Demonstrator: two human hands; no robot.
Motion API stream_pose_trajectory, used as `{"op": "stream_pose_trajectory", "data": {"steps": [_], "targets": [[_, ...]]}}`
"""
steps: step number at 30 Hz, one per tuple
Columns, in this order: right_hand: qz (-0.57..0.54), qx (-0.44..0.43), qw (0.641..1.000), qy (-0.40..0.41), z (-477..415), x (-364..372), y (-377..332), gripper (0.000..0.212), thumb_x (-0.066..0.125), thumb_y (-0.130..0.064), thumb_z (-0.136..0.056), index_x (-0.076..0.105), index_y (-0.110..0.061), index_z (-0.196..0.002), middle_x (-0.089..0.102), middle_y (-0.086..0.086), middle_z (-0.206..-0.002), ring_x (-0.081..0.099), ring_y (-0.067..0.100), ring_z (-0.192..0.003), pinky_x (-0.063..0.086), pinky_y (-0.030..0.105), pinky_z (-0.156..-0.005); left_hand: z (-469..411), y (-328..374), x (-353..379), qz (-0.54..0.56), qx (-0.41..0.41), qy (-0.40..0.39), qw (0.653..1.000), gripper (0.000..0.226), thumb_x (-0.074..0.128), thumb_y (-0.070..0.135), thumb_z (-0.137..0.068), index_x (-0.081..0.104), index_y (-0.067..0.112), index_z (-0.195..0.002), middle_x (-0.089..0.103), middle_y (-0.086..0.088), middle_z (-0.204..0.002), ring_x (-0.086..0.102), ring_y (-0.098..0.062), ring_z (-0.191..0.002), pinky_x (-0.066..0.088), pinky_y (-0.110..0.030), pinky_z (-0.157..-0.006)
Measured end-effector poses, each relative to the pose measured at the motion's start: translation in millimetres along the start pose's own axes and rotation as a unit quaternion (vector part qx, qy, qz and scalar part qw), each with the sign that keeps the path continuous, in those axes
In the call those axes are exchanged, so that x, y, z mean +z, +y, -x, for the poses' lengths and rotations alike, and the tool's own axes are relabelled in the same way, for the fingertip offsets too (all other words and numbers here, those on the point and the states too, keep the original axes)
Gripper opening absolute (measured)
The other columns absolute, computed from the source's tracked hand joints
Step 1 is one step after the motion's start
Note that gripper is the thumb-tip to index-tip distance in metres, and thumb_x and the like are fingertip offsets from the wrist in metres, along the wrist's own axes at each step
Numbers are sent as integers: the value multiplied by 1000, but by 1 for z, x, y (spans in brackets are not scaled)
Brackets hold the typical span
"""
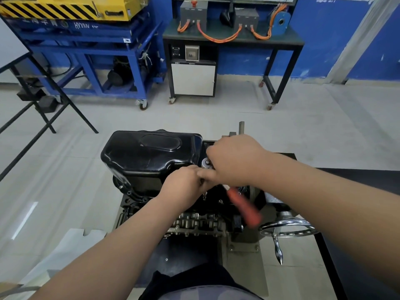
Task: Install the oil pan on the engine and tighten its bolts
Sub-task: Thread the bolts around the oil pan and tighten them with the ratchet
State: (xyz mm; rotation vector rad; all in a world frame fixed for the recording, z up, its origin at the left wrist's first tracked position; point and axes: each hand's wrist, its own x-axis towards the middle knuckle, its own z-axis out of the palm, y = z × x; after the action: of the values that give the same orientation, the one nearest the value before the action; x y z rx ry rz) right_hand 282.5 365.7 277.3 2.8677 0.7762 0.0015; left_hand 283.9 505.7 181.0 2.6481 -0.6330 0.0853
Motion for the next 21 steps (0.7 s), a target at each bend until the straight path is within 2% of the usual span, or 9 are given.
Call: {"op": "stream_pose_trajectory", "data": {"steps": [3, 5, 7, 9, 11, 14, 16, 18, 21], "targets": [[-9, 16, 1000, 1, -1, 1, -3, 44, 42, -57, -86, 48, -18, -65, 47, -3, -67, 46, 15, -58, 26, 26, -47, 0, -1, 0, -7, 3, -15, 1000, 33, 43, 36, -89, 65, 13, -87, 60, -1, -86, 58, -24, -78, 41, -32, -59], [-5, -43, 999, -9, -3, -2, 2, 26, 48, -45, -86, 54, -20, -89, 53, -2, -90, 52, 18, -78, 34, 29, -56, 2, -2, 1, 1, 26, -22, 999, 36, 44, 37, -93, 59, 9, -77, 55, 0, -79, 56, -24, -73, 38, -32, -56], [14, -96, 995, -21, -6, -4, 7, 24, 53, -36, -85, 55, -23, -106, 51, -1, -103, 50, 20, -93, 36, 33, -67, 2, -3, 1, 14, 29, -22, 999, 40, 48, 42, -93, 45, 12, -66, 46, 4, -71, 54, -23, -68, 33, -30, -54], [29, -88, 996, -14, -5, -6, 7, 22, 51, -41, -86, 58, -23, -96, 54, -1, -97, 53, 21, -87, 36, 33, -67, 1, -1, 0, 18, 12, -27, 999, 41, 51, 49, -89, 51, 14, -68, 49, 5, -71, 54, -20, -69, 38, -31, -56], [47, -26, 999, -3, -5, -5, 4, 39, 44, -57, -86, 50, -23, -68, 52, -1, -75, 49, 19, -60, 32, 28, -55, 1, 1, -1, 35, -8, -25, 999, 37, 51, 52, -85, 64, 18, -80, 56, 5, -77, 56, -18, -73, 44, -33, -61], [24, 38, 999, -20, -4, -3, 0, 53, 40, -67, -82, 42, -21, -57, 42, -2, -62, 43, 15, -53, 25, 25, -46, 2, 1, -3, 32, -13, -3, 999, 27, 50, 38, -88, 63, 15, -81, 55, 4, -78, 57, -23, -74, 44, -33, -60], [29, -14, 999, -19, -6, -6, 3, 36, 48, -52, -85, 53, -20, -71, 50, -3, -74, 56, 19, -69, 31, 26, -49, 1, 1, -1, 20, 15, -4, 1000, 30, 49, 35, -91, 57, 10, -77, 49, 4, -75, 57, -24, -74, 41, -32, -59], [43, -72, 996, -28, -8, -10, 9, 19, 55, -33, -85, 57, -20, -99, 52, -1, -97, 55, 23, -84, 40, 32, -61, 0, 2, -1, 21, 25, -7, 999, 34, 52, 37, -92, 43, 15, -68, 45, 4, -72, 56, -25, -72, 38, -30, -57], [50, -66, 996, -35, -9, -12, 7, 21, 54, -33, -86, 55, -20, -103, 48, 2, -101, 45, 24, -67, 41, 34, -64, -1, 3, -2, 15, -6, -13, 1000, 38, 54, 47, -88, 48, 15, -68, 50, 3, -73, 55, -22, -72, 42, -32, -59]]}}
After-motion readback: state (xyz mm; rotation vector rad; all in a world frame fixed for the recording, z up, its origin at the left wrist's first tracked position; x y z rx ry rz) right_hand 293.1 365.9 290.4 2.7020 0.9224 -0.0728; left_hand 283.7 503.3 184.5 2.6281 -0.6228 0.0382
